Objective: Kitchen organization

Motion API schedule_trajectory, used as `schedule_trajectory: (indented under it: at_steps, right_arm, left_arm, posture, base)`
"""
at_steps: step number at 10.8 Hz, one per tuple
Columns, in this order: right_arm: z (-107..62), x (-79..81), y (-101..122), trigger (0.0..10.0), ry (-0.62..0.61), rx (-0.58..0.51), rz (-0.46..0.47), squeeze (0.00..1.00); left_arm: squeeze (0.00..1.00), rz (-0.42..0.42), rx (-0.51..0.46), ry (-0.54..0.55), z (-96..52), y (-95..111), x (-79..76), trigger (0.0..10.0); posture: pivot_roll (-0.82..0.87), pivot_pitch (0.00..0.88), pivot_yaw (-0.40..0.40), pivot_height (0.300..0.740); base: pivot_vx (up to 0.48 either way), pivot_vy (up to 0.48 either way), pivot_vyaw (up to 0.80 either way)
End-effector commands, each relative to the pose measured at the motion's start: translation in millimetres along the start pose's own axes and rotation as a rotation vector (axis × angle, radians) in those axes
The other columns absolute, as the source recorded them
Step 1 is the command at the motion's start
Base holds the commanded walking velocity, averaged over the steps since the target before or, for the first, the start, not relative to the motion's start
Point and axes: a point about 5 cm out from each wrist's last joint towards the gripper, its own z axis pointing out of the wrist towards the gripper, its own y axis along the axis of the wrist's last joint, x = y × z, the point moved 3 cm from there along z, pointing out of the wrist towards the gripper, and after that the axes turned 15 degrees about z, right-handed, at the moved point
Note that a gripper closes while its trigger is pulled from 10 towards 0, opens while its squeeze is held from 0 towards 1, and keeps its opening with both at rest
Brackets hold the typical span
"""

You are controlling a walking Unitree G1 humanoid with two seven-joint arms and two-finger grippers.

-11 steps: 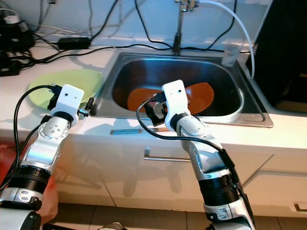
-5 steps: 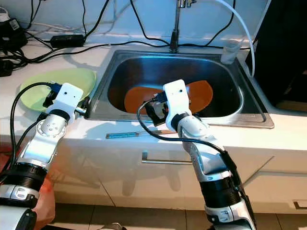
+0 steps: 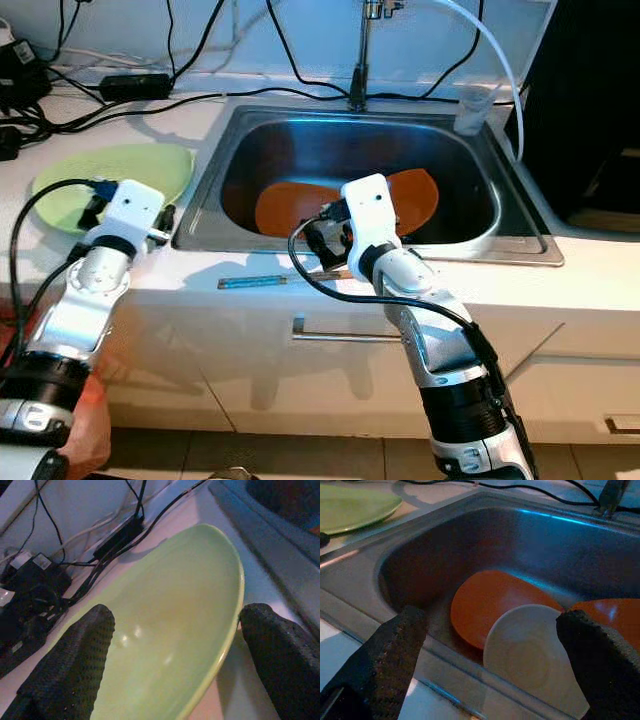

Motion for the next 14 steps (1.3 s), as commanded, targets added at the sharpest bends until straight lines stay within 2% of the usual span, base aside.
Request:
schedule_trajectory:
  at_steps: [1,6,8,11,12,13,14]
  right_arm:
    - [-1.5,3.0,2,10.0,0.011,-0.002,-0.006,0.00]
    - [-3.7,1.6,3,10.0,0.003,-0.003,-0.005,0.00]
    - [-3.3,1.3,4,10.0,0.002,-0.004,-0.001,0.00]
    - [-3.1,1.4,4,10.0,0.003,-0.001,0.000,0.00]
    - [-3.0,1.1,5,10.0,0.004,-0.002,-0.001,0.00]
    - [-2.9,0.9,5,10.0,0.003,-0.002,-0.001,0.00]
    - [-3.0,1.7,5,10.0,0.004,-0.003,-0.001,0.00]
  left_arm:
    - [0.00,0.031,0.062,-0.009,-3.3,-16,-2.3,10.0]
    - [0.00,0.130,0.073,-0.036,2.7,-23,1.5,10.0]
    - [0.00,0.195,0.077,-0.165,4.5,-30,-7.2,10.0]
    - [0.00,0.266,0.139,-0.258,4.8,-46,-10.5,10.0]
    - [0.00,0.276,0.143,-0.271,4.5,-49,-8.8,3.0]
    - [0.00,0.278,0.143,-0.276,4.4,-50,-8.3,0.0]
    - [0.00,0.297,0.152,-0.283,4.1,-54,-6.4,0.0]
  posture:
    - [0.10,0.014,-0.023,0.740]
    - [0.08,0.014,-0.011,0.740]
    - [0.09,0.014,-0.009,0.740]
    - [0.08,0.016,-0.014,0.740]
    - [0.08,0.017,-0.014,0.740]
    - [0.08,0.017,-0.014,0.740]
    - [0.08,0.017,-0.015,0.740]
  base:
    - [0.000,0.000,0.00]
    - [0.000,0.000,0.00]
    - [0.000,0.000,0.00]
    - [0.000,0.000,0.00]
    - [0.000,0.000,0.00]
    - [0.000,0.000,0.00]
    - [0.000,0.000,0.00]
